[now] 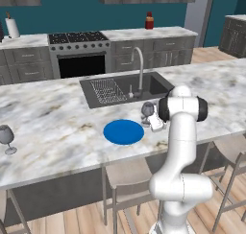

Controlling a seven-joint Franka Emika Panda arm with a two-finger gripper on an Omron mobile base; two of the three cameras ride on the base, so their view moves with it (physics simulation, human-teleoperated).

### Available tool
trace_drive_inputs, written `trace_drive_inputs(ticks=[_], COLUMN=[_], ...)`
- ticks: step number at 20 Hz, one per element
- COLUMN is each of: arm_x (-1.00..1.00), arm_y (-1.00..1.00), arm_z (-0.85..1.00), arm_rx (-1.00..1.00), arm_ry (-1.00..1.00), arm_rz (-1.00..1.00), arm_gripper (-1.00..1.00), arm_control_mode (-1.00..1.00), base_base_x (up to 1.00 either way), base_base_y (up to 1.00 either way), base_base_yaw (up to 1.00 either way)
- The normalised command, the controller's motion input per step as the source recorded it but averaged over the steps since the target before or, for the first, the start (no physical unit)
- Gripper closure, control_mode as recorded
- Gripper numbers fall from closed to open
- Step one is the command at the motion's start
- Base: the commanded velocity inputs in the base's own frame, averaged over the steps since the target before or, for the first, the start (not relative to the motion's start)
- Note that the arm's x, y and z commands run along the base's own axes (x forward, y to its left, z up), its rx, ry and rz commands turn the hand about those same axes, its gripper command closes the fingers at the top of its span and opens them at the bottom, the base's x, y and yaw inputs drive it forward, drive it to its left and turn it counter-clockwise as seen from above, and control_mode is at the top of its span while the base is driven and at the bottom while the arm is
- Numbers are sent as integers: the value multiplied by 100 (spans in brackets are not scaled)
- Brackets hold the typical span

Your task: Retrieve the wine glasses from the counter and place one next to each plate.

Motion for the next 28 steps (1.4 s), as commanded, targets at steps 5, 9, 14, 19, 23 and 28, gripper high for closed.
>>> trace_drive_inputs(ticks=[5,9,14,19,23,28], arm_x=[0,0,0,-3,-35,-79], arm_y=[-10,-15,-29,-39,-51,-26], arm_z=[-2,0,0,3,21,47], arm_rx=[-1,0,0,0,0,1], arm_ry=[-16,-1,-1,0,0,-11], arm_rz=[4,0,0,0,-7,-11], arm_gripper=[-100,-100,-100,-100,-100,-100], arm_control_mode=[-100,-100,-100,-100,-100,-100], base_base_x=[0,0,0,0,0,0], base_base_y=[0,0,0,0,0,0], base_base_yaw=[0,0,0,0,0,0])
